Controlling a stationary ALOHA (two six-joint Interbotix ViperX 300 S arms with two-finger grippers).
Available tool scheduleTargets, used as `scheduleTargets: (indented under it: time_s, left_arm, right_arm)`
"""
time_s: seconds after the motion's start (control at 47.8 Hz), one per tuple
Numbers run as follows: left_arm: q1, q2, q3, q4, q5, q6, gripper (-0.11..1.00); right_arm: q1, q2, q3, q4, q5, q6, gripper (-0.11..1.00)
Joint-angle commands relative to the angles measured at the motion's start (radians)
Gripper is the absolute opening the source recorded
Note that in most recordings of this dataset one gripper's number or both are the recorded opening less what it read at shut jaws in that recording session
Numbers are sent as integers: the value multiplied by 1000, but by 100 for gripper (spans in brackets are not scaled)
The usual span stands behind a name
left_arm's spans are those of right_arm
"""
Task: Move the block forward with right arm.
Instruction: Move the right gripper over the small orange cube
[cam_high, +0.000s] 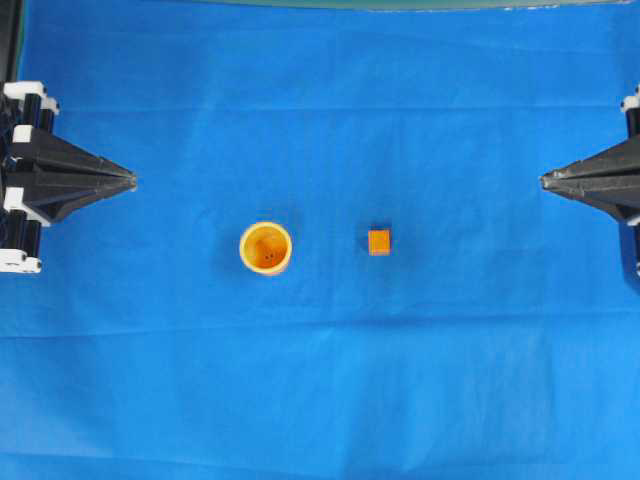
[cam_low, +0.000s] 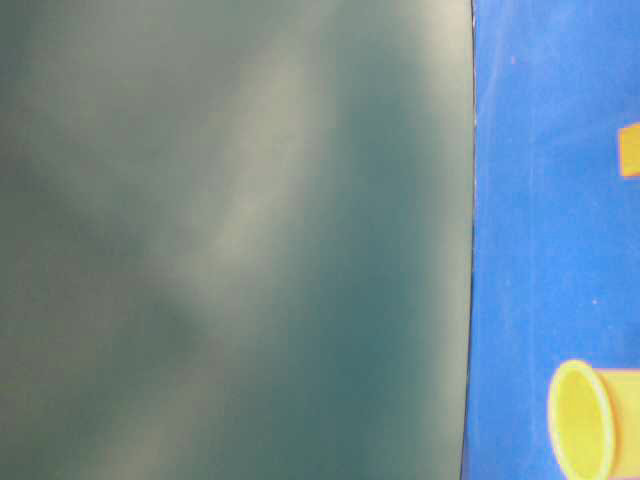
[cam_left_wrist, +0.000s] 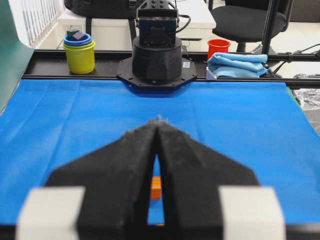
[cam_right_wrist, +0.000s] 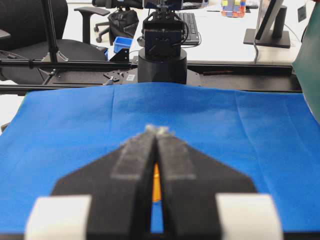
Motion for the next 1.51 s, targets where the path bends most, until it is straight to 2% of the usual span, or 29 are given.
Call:
scheduleTargets:
  time_s: [0.0, 0.146, 0.293, 0.439, 0.585, 0.669, 0.878, 1.275, 1.338, 1.484]
  left_arm:
    - [2, 11, -37, 8, 49, 0, 0]
    - [2, 11, -61, 6, 143, -5, 1]
    - [0, 11, -72, 8, 156, -5, 1]
    - [2, 11, -74, 6, 156, -5, 1]
    - [2, 11, -75, 8, 156, -5, 1]
    - [0, 11, -78, 6, 156, -5, 1]
    - [0, 11, -86, 8, 156, -5, 1]
    - [0, 9, -97, 6, 156, -5, 1]
    - [0, 9, -95, 8, 156, -5, 1]
    - [0, 9, -95, 8, 156, -5, 1]
  right_arm:
    - [2, 9, -23, 5, 3, 6, 0]
    - [2, 35, -83, 6, 130, 29, 0]
    - [0, 94, -189, 6, 310, 98, 0]
    - [-18, 173, -302, 8, 425, 247, 0]
    - [-69, 264, -407, 2, 554, 416, 0]
    - [-74, 308, -443, -9, 620, 456, 0]
    - [-75, 413, -492, -9, 742, 476, 0]
    - [-74, 557, -569, 3, 847, 469, 2]
    - [-72, 574, -581, 2, 857, 465, 11]
    - [-61, 624, -606, -6, 879, 445, 49]
